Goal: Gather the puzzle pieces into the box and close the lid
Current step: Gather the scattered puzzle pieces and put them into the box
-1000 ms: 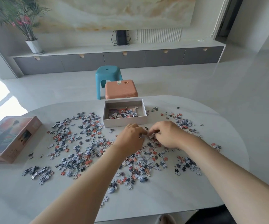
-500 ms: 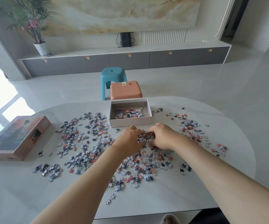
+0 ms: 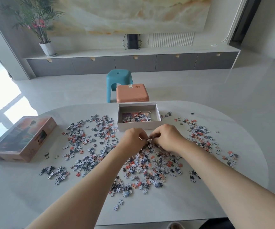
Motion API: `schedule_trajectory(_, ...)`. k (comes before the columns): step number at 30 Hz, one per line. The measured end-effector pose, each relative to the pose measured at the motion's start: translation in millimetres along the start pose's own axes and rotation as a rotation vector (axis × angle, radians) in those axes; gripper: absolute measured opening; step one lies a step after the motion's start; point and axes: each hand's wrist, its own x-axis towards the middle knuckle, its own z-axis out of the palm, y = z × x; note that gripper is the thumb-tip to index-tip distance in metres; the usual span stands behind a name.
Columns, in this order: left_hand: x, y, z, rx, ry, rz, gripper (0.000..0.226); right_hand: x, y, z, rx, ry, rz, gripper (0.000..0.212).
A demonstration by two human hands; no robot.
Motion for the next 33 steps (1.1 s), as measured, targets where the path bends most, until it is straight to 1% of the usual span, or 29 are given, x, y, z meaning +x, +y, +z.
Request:
schedule_trajectory(3, 7.8, 3.5, -11.3, -0.066, 0.031, -0.012, 0.006, 7.5, -7.1, -6.8, 0.092, 0.065, 0.003, 0.014)
schedule_trajectory(6, 24.8, 7.7, -27.1, -0.152, 0.114, -0.005, 0.004, 18.7, -14.6, -20.1, 0.187, 0.178, -0.024, 0.012)
schedule_trajectory(10, 50.6, 15.4, -39.7, -0.224, 0.251, 0.035, 0.015, 43.1, -23.1, -30.2, 0.234, 0.350, -0.089, 0.014)
schedule_trajectory(13, 67.4, 17.8, -43.4, -0.205, 0.291, 0.052, 0.018, 57.3, -26.9, -28.0, 0.215, 0.437, -0.174, 0.020)
schedule_trajectory(14, 72.7, 15.3, -42.9, -0.189, 0.279, 0.044, 0.019, 60.5, -25.3, -26.2, 0.195, 0.418, -0.198, 0.024)
schedule_trajectory(17, 80.7, 2.6, -37.6, -0.131, 0.193, -0.004, 0.011, 67.1, -10.5, -18.3, 0.035, 0.206, -0.194, 0.046)
schedule_trajectory(18, 79.7, -1.0, -35.5, -0.095, 0.191, -0.002, 0.014, 68.3, -5.1, -16.8, -0.005, 0.165, -0.180, 0.051)
schedule_trajectory(19, 77.5, -3.2, -34.0, -0.060, 0.204, 0.020, 0.017, 69.1, -0.5, -16.5, -0.006, 0.166, -0.180, 0.048)
schedule_trajectory(22, 67.0, -4.7, -33.1, 0.028, 0.287, 0.132, 0.014, 68.0, 2.1, -20.6, 0.058, 0.278, -0.221, 0.025)
schedule_trajectory(24, 58.3, -5.0, -31.6, 0.031, 0.307, 0.167, 0.011, 65.1, 1.1, -24.3, 0.083, 0.321, -0.241, 0.011)
schedule_trajectory(25, 52.9, -4.4, -29.7, 0.034, 0.306, 0.184, 0.011, 62.1, 1.3, -25.4, 0.080, 0.332, -0.254, 0.009)
schedule_trajectory(27, 38.9, -1.3, -23.8, 0.051, 0.294, 0.235, 0.012, 51.8, 1.9, -26.2, 0.057, 0.351, -0.275, 0.009)
schedule_trajectory(29, 22.8, 1.8, -15.8, 0.044, 0.233, 0.255, 0.015, 36.9, 4.1, -26.6, 0.002, 0.346, -0.290, 0.012)
schedule_trajectory(31, 6.3, 2.5, -5.3, 0.050, 0.138, 0.263, 0.019, 18.0, 8.8, -28.0, -0.073, 0.270, -0.278, 0.015)
schedule_trajectory(33, -9.2, 4.1, 5.5, 0.139, 0.036, 0.274, 0.028, -0.9, 17.0, -28.4, -0.157, 0.146, -0.190, 0.022)
